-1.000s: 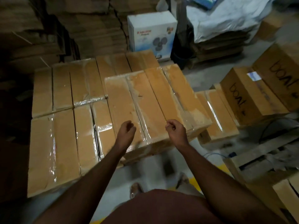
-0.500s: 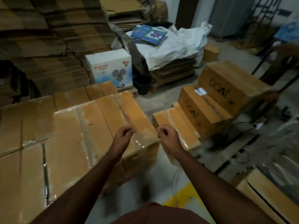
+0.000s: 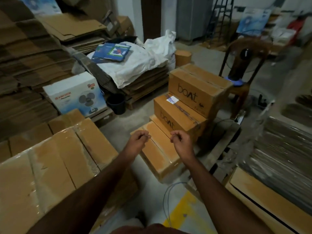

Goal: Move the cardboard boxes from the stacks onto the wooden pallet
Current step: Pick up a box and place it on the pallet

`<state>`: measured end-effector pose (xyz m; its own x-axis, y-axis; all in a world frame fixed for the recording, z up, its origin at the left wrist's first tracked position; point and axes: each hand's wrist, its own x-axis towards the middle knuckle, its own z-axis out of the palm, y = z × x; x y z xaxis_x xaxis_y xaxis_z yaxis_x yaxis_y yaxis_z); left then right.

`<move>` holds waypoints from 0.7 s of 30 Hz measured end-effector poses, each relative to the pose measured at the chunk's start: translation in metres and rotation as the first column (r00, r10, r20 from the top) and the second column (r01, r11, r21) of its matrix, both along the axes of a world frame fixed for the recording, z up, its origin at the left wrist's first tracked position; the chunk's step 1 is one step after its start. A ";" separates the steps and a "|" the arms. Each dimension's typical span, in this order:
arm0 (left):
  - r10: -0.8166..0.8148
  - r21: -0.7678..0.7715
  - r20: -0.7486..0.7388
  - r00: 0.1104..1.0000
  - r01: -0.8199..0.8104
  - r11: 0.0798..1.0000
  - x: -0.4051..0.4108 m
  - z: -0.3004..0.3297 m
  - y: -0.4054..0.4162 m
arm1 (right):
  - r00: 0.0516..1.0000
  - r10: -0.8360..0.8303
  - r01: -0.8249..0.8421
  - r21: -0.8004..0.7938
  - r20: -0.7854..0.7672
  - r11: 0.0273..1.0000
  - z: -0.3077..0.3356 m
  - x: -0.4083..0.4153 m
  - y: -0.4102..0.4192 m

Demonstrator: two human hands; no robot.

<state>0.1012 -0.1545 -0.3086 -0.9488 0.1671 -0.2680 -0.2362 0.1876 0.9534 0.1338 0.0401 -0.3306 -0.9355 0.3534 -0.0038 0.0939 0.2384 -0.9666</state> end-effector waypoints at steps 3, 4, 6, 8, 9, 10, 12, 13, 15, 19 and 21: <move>-0.020 0.017 0.042 0.999 0.020 1.000 -0.028 -0.008 0.022 | 0.998 -0.060 0.061 -0.048 0.026 0.997 -0.012 -0.014 0.021; -0.018 0.030 0.057 0.998 0.016 0.999 -0.038 -0.012 0.029 | 0.996 -0.073 0.075 -0.048 0.042 0.996 -0.016 -0.021 0.028; -0.008 0.042 0.087 0.996 0.004 0.999 -0.061 -0.024 0.042 | 0.994 -0.083 0.086 -0.042 0.073 0.995 -0.024 -0.040 0.044; -0.001 0.048 0.113 0.994 -0.005 0.999 -0.085 -0.040 0.053 | 0.992 -0.088 0.091 -0.029 0.089 0.995 -0.032 -0.059 0.059; 0.009 0.044 0.125 0.992 -0.014 0.999 -0.098 -0.048 0.059 | 0.990 -0.099 0.101 -0.018 0.102 0.995 -0.037 -0.069 0.067; 0.021 0.036 0.136 0.990 -0.026 0.999 -0.110 -0.057 0.064 | 0.987 -0.105 0.106 -0.006 0.126 0.994 -0.042 -0.078 0.074; 0.031 0.037 0.155 0.987 -0.038 0.999 -0.133 -0.074 0.074 | 0.979 -0.082 0.078 0.028 0.187 0.997 -0.053 -0.098 0.091; 0.026 0.044 0.173 0.985 -0.034 0.998 -0.143 -0.083 0.078 | 0.973 -0.065 0.056 0.047 0.220 0.997 -0.060 -0.109 0.101; 0.020 0.033 0.211 0.977 -0.028 0.999 -0.163 -0.103 0.087 | 0.958 -0.071 0.048 0.089 0.277 0.995 -0.077 -0.131 0.118; 0.079 -0.029 0.288 0.954 -0.074 0.997 -0.194 -0.145 0.098 | 0.924 -0.107 0.055 0.147 0.368 0.988 -0.111 -0.172 0.139; 0.098 -0.075 0.343 0.934 -0.077 0.994 -0.200 -0.165 0.101 | 0.902 -0.092 0.027 0.156 0.422 0.987 -0.130 -0.181 0.141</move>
